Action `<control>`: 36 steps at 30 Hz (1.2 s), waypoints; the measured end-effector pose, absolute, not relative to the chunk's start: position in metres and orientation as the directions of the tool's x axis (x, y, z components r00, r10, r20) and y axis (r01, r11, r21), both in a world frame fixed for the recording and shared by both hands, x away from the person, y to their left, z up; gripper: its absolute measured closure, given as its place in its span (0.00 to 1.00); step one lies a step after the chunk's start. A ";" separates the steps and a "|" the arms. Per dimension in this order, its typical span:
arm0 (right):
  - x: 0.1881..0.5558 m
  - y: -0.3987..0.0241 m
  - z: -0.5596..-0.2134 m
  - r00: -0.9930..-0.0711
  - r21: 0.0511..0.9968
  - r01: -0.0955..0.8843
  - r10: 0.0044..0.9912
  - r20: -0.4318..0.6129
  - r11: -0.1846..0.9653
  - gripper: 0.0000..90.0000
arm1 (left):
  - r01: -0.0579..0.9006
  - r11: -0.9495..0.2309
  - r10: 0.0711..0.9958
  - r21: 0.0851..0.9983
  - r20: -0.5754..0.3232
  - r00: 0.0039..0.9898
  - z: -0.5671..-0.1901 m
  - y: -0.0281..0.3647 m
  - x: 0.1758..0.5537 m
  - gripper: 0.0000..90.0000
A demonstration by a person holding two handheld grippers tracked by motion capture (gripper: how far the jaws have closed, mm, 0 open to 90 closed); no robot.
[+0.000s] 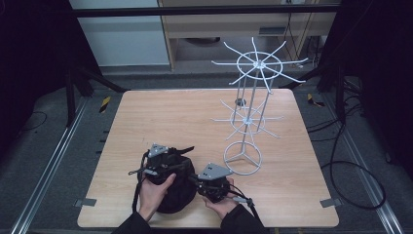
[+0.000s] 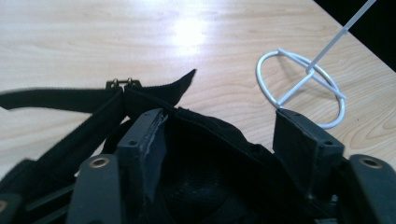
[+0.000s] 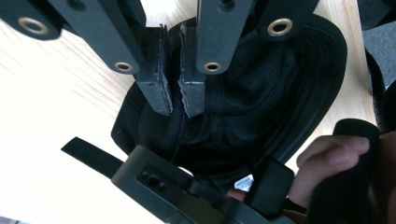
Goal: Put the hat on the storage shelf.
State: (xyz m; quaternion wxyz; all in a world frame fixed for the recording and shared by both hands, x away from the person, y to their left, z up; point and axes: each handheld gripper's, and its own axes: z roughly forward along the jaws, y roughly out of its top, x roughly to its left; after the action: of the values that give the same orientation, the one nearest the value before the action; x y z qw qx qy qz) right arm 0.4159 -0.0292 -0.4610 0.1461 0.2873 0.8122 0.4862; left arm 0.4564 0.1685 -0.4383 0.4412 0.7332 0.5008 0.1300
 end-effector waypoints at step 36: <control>0.420 -0.063 -0.442 -0.789 0.887 0.379 0.592 0.162 0.263 0.59 | 0.455 -0.010 0.754 0.890 -0.292 0.588 -0.382 0.191 0.428 0.93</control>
State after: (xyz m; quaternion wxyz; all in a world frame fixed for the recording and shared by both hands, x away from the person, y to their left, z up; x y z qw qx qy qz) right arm 0.4197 -0.0633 -0.4423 0.1019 0.3080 0.7880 0.5232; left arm 0.4284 0.1908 -0.3824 0.5543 0.6978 0.4333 0.1348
